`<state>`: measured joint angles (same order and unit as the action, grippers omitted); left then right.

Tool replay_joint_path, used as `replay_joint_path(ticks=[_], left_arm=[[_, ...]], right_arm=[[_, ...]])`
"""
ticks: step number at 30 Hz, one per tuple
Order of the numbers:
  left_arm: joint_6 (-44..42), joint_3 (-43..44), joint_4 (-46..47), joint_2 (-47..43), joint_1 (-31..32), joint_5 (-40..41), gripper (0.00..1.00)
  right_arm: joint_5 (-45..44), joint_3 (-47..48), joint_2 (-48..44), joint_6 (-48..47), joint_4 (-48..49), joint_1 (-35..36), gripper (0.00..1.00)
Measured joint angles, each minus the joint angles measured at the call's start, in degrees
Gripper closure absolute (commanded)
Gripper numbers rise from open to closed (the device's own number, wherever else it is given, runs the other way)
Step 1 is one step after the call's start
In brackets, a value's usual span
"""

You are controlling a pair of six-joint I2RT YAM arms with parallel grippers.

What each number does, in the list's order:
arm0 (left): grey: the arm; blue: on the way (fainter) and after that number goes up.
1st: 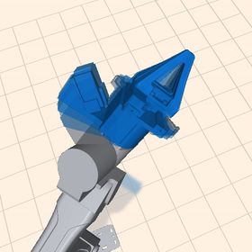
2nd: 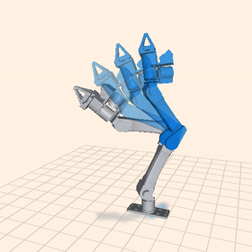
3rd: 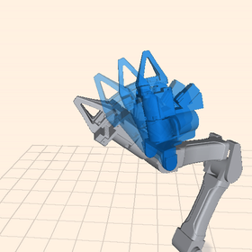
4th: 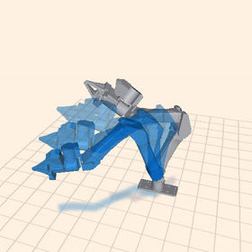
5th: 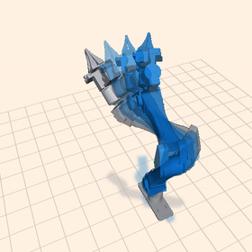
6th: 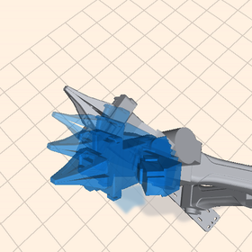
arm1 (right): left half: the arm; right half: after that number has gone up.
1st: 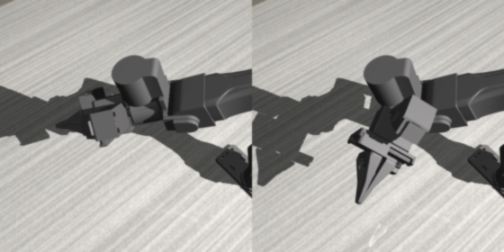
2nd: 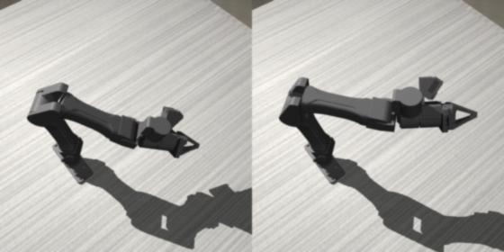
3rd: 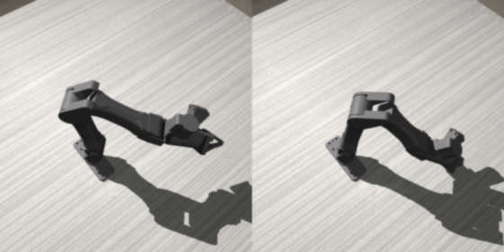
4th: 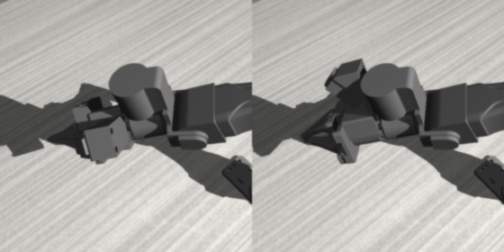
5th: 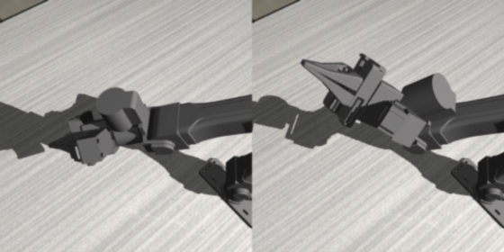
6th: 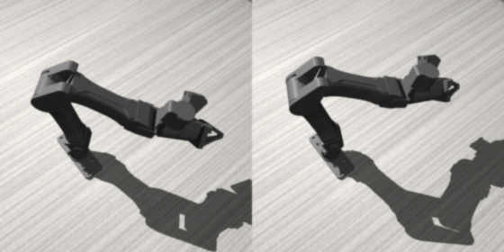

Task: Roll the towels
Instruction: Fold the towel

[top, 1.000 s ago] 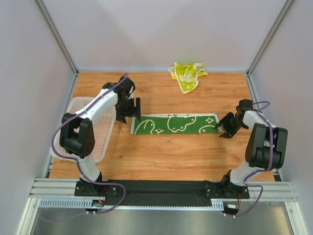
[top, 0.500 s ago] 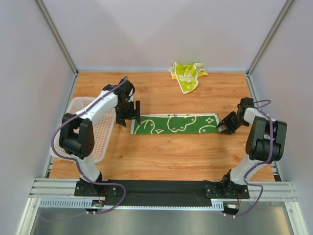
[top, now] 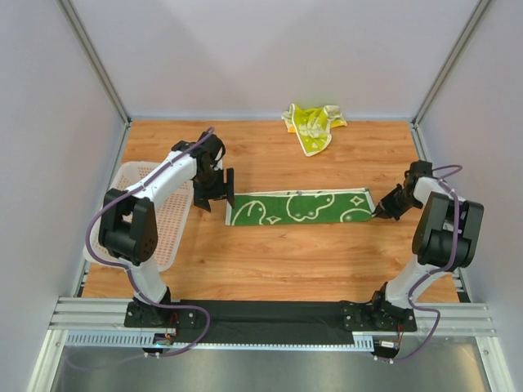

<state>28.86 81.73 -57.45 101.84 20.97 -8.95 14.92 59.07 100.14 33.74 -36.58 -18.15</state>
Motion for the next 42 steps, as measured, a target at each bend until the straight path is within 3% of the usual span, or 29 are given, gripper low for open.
replay_joint_path(ticks=[7,11,28,34,42], left_arm=[[-0.7,0.0,-0.2,0.0,0.0,0.0,0.18],[-0.7,0.0,-0.2,0.0,0.0,-0.2,0.18],[-0.7,-3.5,0.1,-3.3,0.0,-1.1,0.18],[-0.7,-4.7,0.3,-4.1,0.0,-1.0,0.19],[-0.7,-6.0,0.4,-6.0,-0.2,-1.0,0.19]], right_arm=[[-7.0,11.6,-0.2,-4.5,-6.5,-3.9,1.00],[-8.3,15.0,-1.6,-6.2,-7.8,-2.2,1.00],[-11.4,27.2,-4.0,-12.6,-15.3,31.5,1.00],[-11.5,30.3,-3.8,-12.5,-16.4,39.2,1.00],[-11.4,33.5,-1.8,-12.1,-16.6,44.5,1.00]])
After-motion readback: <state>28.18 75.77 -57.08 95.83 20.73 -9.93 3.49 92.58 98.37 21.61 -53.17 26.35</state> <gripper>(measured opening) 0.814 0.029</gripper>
